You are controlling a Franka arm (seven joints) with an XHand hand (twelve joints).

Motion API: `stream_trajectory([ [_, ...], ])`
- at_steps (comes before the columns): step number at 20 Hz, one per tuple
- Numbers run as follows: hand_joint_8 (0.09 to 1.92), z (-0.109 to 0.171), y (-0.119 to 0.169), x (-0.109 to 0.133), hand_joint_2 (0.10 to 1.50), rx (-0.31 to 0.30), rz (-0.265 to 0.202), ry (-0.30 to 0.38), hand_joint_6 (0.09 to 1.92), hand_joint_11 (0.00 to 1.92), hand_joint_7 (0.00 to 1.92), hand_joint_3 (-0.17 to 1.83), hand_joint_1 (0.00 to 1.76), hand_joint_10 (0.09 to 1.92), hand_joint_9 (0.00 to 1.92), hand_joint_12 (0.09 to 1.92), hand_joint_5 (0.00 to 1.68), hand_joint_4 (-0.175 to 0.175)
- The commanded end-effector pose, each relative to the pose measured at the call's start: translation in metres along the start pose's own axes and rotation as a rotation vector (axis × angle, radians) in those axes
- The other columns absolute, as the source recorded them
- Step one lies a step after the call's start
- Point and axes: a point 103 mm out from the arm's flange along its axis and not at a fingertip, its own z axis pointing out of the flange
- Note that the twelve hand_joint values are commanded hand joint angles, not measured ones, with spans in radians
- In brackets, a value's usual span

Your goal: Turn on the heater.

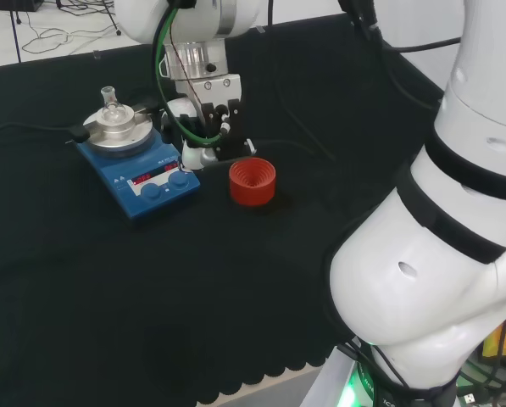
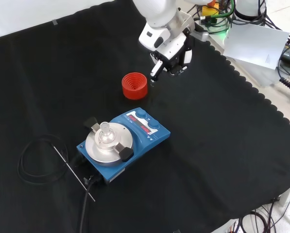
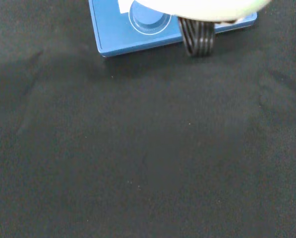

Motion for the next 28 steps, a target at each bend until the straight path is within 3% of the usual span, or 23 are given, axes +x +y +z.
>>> stream_trajectory([
  [1, 1.92, 0.019, 0.017, -0.005, 0.64, 0.138, -0.006, -0.048, 0.68, 1.42, 1.64, 1.19, 1.54, 1.92, 1.69, 1.50, 0.28, -0.091],
  [10, 1.92, 0.028, 0.026, -0.001, 0.62, 0.195, -0.032, -0.071, 0.63, 1.43, 1.66, 1.24, 1.56, 1.92, 1.71, 1.52, 0.29, -0.079],
  [28, 1.92, 0.032, 0.044, 0.019, 0.60, 0.242, -0.081, -0.095, 0.45, 1.43, 1.66, 1.27, 1.56, 1.92, 1.71, 1.52, 0.30, -0.057],
])
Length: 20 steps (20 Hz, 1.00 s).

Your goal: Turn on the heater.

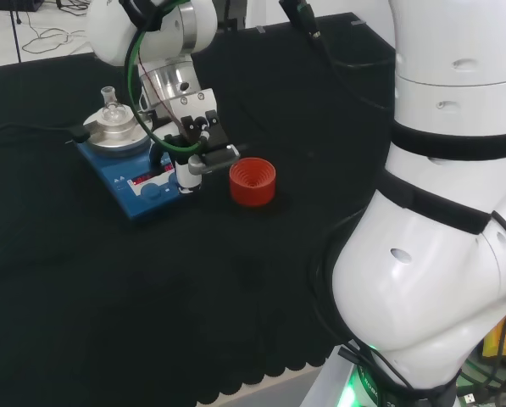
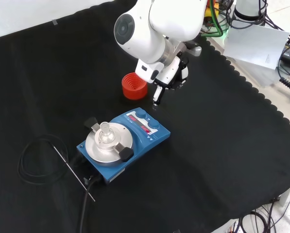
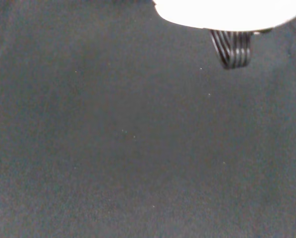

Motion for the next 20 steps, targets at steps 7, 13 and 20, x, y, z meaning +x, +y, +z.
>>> stream_trajectory([
  [7, 1.92, 0.003, 0.015, 0.012, 0.60, 0.041, -0.015, -0.027, 0.44, 1.43, 1.66, 1.27, 1.56, 1.92, 1.71, 1.52, 0.30, -0.055],
  [13, 1.92, 0.002, 0.022, 0.009, 0.60, 0.040, -0.009, -0.034, 0.43, 1.43, 1.66, 1.27, 1.56, 1.92, 1.71, 1.52, 0.31, -0.054],
  [20, 1.92, 0.003, 0.030, 0.006, 0.60, 0.057, -0.005, -0.024, 0.43, 1.44, 1.66, 1.27, 1.56, 1.92, 1.72, 1.52, 0.32, -0.055],
])
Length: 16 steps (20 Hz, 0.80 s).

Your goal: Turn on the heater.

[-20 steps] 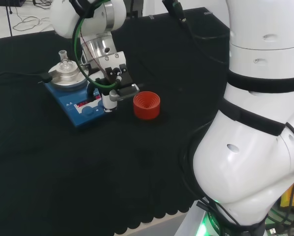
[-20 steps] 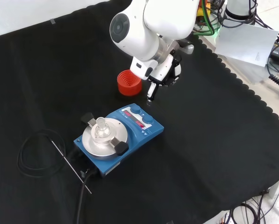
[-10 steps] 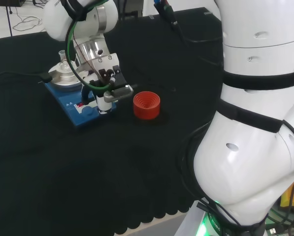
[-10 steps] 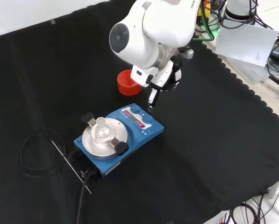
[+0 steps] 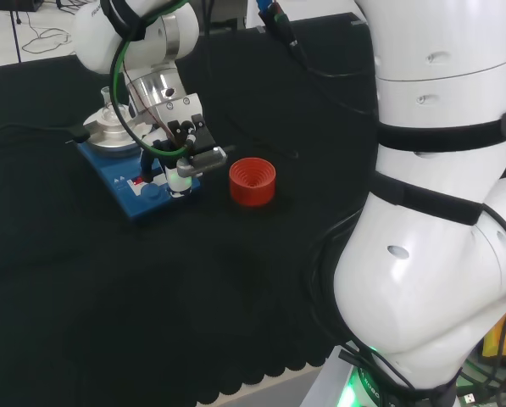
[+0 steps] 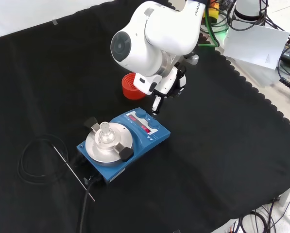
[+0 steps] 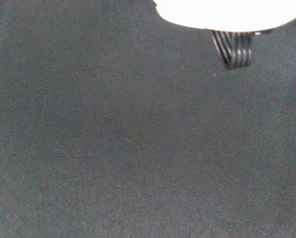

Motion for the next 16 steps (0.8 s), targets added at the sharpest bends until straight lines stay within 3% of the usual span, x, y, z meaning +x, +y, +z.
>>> stream_trajectory([
  [1, 1.92, 0.0011, 0.0052, -0.0014, 0.60, 0.013, 0.002, 0.003, 0.43, 1.44, 1.66, 1.27, 1.56, 1.92, 1.72, 1.52, 0.32, -0.055],
  [16, 1.92, 0.0045, 0.0105, -0.0062, 0.60, 0.009, 0.006, 0.009, 0.43, 1.44, 1.66, 1.28, 1.56, 1.92, 1.72, 1.52, 0.33, -0.056],
])
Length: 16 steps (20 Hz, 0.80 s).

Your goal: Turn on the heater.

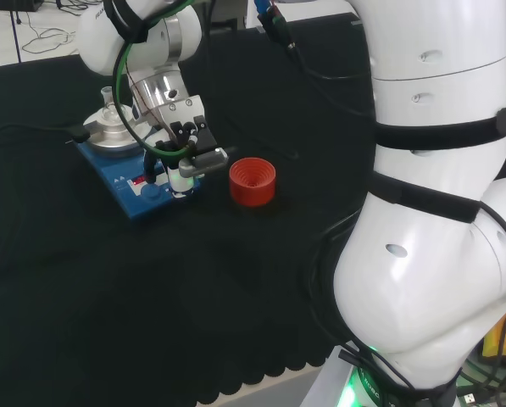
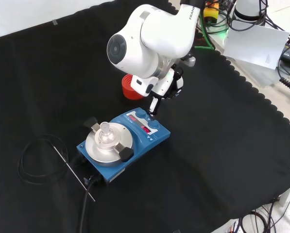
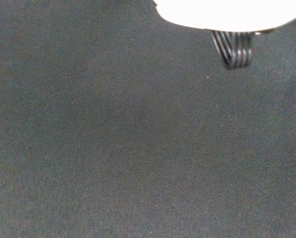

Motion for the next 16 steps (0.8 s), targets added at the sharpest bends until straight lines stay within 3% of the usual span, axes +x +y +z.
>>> stream_trajectory([
  [1, 1.92, 0.0029, 0.0029, -0.0001, 0.60, 0.003, 0.000, 0.001, 0.43, 1.44, 1.66, 1.28, 1.56, 1.92, 1.72, 1.52, 0.33, -0.056],
  [16, 1.92, 0.0023, 0.0047, -0.0039, 0.60, -0.005, 0.005, 0.003, 0.43, 1.44, 1.67, 1.28, 1.56, 1.92, 1.72, 1.52, 0.34, -0.056],
])
